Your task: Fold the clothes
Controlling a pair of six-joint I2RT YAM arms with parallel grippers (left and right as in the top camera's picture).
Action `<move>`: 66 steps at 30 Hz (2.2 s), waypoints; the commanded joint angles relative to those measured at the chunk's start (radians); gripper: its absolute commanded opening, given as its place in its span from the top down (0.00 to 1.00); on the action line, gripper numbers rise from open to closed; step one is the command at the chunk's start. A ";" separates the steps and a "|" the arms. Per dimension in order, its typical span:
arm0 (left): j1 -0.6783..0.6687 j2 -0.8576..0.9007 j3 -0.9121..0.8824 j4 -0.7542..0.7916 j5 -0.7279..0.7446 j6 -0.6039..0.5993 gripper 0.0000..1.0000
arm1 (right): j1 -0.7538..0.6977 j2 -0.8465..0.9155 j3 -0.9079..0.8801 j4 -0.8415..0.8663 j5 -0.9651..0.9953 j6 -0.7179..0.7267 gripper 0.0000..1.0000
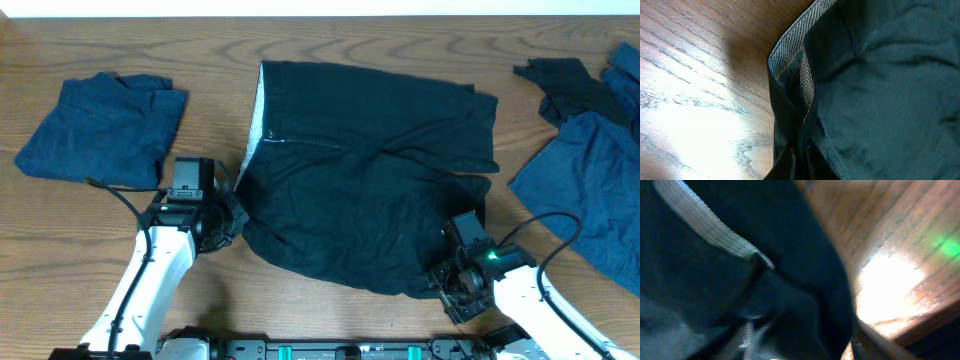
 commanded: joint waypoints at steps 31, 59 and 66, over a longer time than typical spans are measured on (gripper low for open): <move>-0.002 -0.409 0.008 -0.076 -0.013 0.085 0.94 | -0.246 0.003 0.563 -0.258 0.300 -0.737 0.99; -0.002 0.199 0.048 1.047 -0.032 -0.007 0.94 | -0.322 0.498 0.937 0.184 0.389 -0.912 0.99; -0.002 0.350 0.049 1.226 -0.032 -0.031 0.94 | -0.322 0.592 0.937 0.257 0.412 -0.871 0.99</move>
